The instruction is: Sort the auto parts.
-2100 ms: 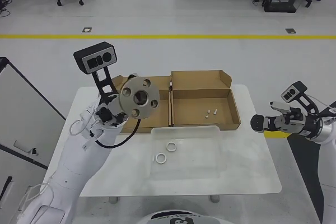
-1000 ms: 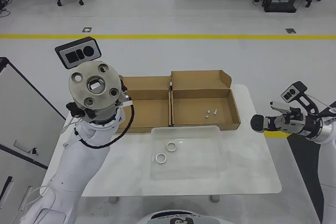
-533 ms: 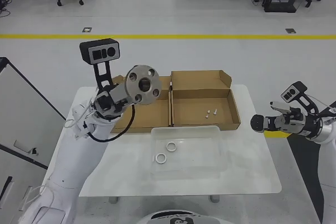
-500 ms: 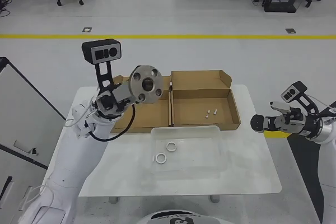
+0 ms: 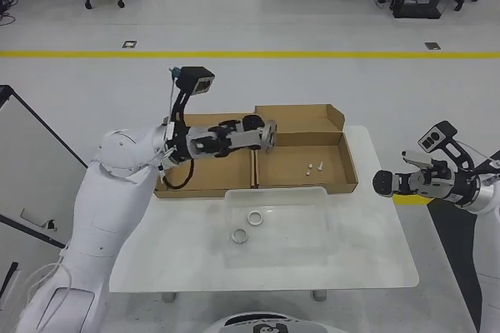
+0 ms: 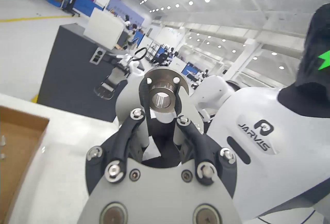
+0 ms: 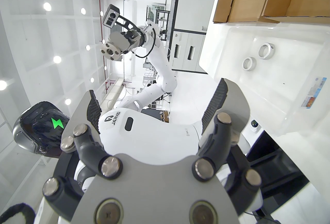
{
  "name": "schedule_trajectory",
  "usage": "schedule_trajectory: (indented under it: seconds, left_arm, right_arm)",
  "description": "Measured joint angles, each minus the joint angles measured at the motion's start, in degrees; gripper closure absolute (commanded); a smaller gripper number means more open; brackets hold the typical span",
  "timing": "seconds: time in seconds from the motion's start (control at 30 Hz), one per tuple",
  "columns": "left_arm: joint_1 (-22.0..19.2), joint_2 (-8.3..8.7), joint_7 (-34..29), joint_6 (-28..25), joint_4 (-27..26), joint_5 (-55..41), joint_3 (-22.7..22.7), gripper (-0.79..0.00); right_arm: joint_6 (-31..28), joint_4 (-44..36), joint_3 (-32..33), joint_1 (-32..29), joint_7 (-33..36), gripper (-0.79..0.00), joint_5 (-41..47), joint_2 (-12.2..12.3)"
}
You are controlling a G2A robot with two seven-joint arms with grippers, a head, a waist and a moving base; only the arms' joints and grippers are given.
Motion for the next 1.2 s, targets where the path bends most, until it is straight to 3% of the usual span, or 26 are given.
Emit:
schedule_trajectory:
  seconds: [0.4,0.7,0.97,1.2]
  left_arm:
    - [-0.36,1.51,-8.38,4.51,1.33,14.04,1.54,0.000]
    - [-5.65,1.52,-10.49,2.11,8.52,21.70,5.63,0.000]
    - [-12.58,0.77,-7.51,-1.85,17.49,31.23,10.85,0.000]
    - [-16.12,0.26,-1.96,-3.91,24.19,41.96,14.28,0.000]
  right_arm:
    - [0.00,0.00,0.00,0.00,0.00,-0.785,0.00,0.00]
    - [0.00,0.00,0.00,0.00,0.00,-0.785,0.00,0.00]
    - [0.00,0.00,0.00,0.00,0.00,-0.785,0.00,0.00]
    - [0.00,0.00,0.00,0.00,0.00,-0.785,0.00,0.00]
